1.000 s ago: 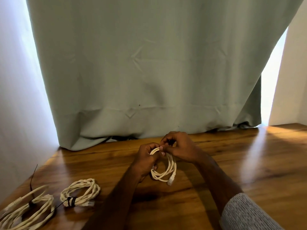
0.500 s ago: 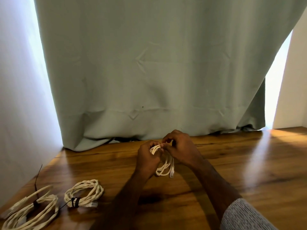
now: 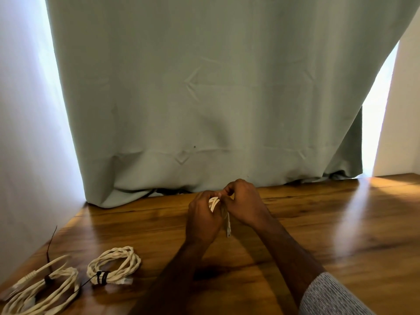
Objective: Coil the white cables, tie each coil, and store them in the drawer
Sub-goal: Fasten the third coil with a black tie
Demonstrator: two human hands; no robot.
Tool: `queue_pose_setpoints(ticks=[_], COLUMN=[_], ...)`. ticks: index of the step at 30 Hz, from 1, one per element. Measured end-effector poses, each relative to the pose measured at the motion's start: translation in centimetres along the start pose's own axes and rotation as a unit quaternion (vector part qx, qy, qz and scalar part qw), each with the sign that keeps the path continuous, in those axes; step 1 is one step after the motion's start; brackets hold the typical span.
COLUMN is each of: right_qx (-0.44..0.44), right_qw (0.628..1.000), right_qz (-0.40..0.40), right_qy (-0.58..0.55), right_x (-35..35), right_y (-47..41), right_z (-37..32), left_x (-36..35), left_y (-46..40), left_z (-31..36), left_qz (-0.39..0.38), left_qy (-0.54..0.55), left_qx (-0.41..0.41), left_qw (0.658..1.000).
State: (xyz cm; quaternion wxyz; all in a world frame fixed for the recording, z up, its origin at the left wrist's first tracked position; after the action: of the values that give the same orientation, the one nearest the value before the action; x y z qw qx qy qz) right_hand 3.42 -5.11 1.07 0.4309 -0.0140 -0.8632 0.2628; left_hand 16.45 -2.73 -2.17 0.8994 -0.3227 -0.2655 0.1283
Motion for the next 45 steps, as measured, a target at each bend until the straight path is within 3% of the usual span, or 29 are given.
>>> queue_pose_setpoints(ticks=[10, 16, 22, 29, 34, 39, 42, 45], right_qx=[-0.02, 0.063, 0.119, 0.165, 0.123, 0.006, -0.021, -0.041], right_qw=[0.999, 0.991, 0.991, 0.986, 0.975, 0.978, 0.978, 0.972], right_qz=[-0.018, -0.06, -0.014, -0.01, 0.058, -0.016, -0.029, -0.048], right_qy=[-0.024, 0.102, 0.062, -0.022, -0.174, -0.206, -0.204, -0.225], right_x=[0.6, -1.4, -2.4, -2.8, -0.6, -2.8, -3.6, -4.9], right_y=[-0.1, 0.3, 0.7, 1.0, 0.8, 1.9, 2.1, 2.1], right_z=[0.6, -0.6, -2.1, -2.5, 0.0, 1.3, 1.1, 1.1], left_x=[-0.8, -0.8, -0.3, 0.1, 0.3, -0.2, -0.3, 0.4], left_y=[0.3, 0.2, -0.3, -0.6, -0.7, 0.1, 0.7, 1.2], left_z=[0.4, 0.3, -0.7, -1.9, -5.2, -7.4, -8.0, -8.3], left_qz=[-0.037, -0.019, 0.025, 0.024, 0.005, -0.014, -0.029, -0.03], left_qy=[-0.078, -0.057, -0.022, 0.025, 0.184, 0.371, 0.403, 0.358], left_qx=[-0.018, -0.025, -0.011, -0.017, 0.114, 0.22, 0.257, 0.275], left_qw=[0.996, 0.998, 0.999, 0.999, 0.976, 0.902, 0.878, 0.892])
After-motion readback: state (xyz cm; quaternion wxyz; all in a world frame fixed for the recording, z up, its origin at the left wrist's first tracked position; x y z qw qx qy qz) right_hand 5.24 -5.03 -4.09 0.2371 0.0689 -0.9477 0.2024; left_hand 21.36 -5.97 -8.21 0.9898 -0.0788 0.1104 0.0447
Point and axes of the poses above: each hand's wrist, its own y-axis away from the middle knuckle, its own x-axis out of the back of the hand, z = x × y, the point moved 8 cm from there along -y, towards the middle knuckle, and after that the axes turned 8 degrees about -z, right-handed, at the moved point
